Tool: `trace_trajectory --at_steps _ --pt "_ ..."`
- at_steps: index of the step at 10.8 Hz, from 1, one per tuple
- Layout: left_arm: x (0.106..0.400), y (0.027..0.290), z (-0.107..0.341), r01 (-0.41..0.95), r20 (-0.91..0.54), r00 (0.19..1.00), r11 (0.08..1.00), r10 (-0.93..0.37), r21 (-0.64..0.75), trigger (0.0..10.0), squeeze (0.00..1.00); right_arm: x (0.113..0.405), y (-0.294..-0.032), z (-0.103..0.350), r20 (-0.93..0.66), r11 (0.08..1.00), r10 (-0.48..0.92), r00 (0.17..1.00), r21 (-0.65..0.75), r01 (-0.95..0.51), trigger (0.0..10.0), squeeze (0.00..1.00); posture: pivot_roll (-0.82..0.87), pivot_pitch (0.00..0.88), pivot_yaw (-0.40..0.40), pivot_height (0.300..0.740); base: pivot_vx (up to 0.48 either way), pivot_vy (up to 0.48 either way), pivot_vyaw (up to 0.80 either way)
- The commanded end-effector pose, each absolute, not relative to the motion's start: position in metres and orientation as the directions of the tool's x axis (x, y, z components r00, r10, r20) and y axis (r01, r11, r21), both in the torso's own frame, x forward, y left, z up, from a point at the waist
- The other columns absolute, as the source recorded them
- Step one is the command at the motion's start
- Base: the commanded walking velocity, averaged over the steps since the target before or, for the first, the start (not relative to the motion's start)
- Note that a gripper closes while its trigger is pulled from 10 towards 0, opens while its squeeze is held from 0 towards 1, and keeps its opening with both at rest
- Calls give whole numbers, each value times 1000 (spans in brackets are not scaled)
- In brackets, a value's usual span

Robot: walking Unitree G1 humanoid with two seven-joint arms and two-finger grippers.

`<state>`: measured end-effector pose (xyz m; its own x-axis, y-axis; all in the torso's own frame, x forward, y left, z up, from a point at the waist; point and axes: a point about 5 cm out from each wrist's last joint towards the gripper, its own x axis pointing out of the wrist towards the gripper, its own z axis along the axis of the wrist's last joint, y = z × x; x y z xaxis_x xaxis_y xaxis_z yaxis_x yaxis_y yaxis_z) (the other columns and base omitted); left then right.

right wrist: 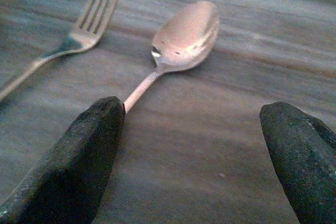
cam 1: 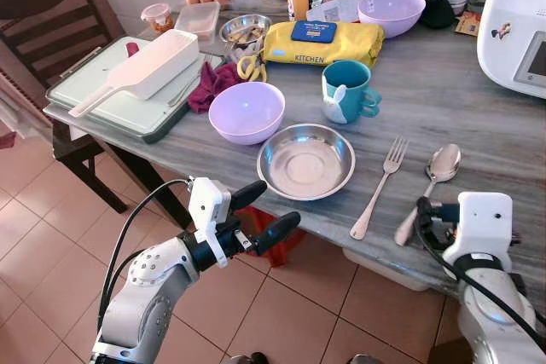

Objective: Setting the table

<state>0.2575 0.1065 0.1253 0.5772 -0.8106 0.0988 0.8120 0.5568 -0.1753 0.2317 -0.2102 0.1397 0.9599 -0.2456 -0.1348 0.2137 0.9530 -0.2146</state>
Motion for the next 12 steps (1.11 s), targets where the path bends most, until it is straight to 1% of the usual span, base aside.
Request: trace_trajectory --at_steps 1,2,3,4,5,7,8,12 --pt "256 109 122 810 79 580 562 -811 -168 10000 0 233 -204 140 -144 962 -223 964 -195 194 10000 1000 -138 145 163 740 0 0 0" --pt "257 109 123 808 80 582 564 -809 -168 10000 0 236 -201 142 -143 963 -216 966 -193 187 10000 671 -136 146 162 740 0 0 0" --pt "256 108 122 807 80 583 566 -808 -168 10000 0 241 -193 143 -141 972 -190 972 -168 166 8196 161 -134 148 160 740 0 0 0" --pt "255 108 122 808 79 582 565 -809 -169 10000 0 242 -190 141 -157 975 -184 970 -152 161 3294 0 -133 150 159 740 0 0 0" --pt "254 108 122 809 77 581 563 -811 -171 10000 0 240 -186 139 -180 978 -181 967 -137 158 0 0 -131 152 157 740 0 0 0" --pt "250 108 121 827 76 551 532 -831 -182 10000 0 233 -185 129 -248 978 -203 947 -102 182 0 0 -133 155 157 740 0 0 0" --pt "249 107 121 835 77 536 515 -841 -192 10000 0 232 -185 128 -255 977 -207 945 -97 188 0 0 -138 155 159 740 0 0 0" --pt "248 104 121 844 77 521 500 -850 -193 10000 0 234 -183 128 -279 979 -204 938 -29 204 0 0 -142 154 160 740 0 0 0"
